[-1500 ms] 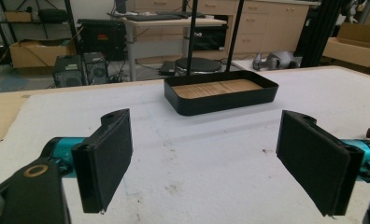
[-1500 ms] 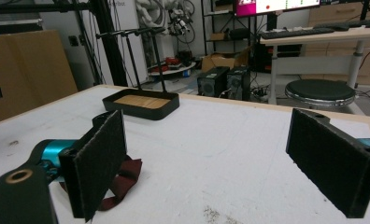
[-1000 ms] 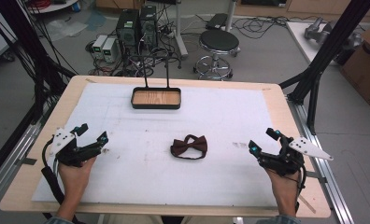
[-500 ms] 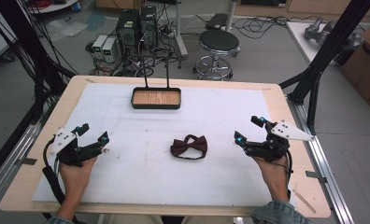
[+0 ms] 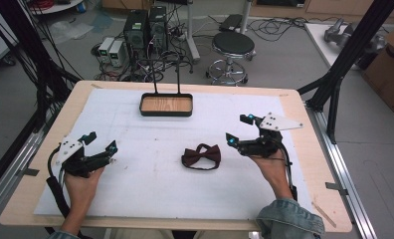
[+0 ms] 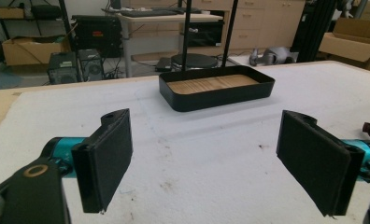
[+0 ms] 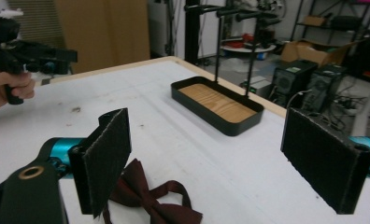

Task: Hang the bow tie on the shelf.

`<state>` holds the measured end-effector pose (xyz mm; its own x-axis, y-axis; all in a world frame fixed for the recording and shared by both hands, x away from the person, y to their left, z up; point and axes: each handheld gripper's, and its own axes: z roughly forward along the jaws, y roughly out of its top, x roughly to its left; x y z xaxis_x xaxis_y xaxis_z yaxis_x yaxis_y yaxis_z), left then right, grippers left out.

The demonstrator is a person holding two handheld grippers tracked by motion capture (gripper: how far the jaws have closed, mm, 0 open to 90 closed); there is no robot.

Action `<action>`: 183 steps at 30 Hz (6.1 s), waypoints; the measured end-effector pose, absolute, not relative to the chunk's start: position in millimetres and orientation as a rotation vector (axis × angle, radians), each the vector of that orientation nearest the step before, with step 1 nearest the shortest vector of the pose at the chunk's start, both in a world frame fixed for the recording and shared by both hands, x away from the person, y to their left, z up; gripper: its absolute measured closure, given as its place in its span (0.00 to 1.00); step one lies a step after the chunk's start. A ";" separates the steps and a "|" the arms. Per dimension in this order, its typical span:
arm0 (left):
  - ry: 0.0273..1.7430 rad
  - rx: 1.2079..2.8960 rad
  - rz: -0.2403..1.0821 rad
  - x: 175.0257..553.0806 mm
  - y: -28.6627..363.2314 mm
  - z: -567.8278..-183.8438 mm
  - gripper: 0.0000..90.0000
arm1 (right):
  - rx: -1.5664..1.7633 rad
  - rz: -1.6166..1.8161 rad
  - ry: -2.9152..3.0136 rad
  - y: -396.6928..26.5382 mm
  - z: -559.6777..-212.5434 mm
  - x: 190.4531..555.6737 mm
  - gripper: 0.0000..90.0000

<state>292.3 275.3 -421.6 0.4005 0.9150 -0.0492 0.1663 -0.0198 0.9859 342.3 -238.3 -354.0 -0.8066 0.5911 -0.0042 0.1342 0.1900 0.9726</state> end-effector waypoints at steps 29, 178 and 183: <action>1.017 1.484 0.785 293.6 275.2 -422.4 0.21 | 0.350 1.304 2.685 -160.5 -422.3 383.4 0.53; 1.013 1.486 0.742 296.5 278.5 -427.2 0.21 | 0.812 1.387 1.961 -138.1 -319.8 514.3 0.84; 1.013 1.487 0.740 296.7 278.7 -427.4 0.21 | 0.866 1.378 1.996 -141.6 -329.2 519.2 0.84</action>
<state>296.7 278.7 -427.4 0.4324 0.8974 -0.0874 0.1897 0.0042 0.9818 519.2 -141.6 -329.2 -0.6358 0.7672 -0.0840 0.1934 0.2637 0.9450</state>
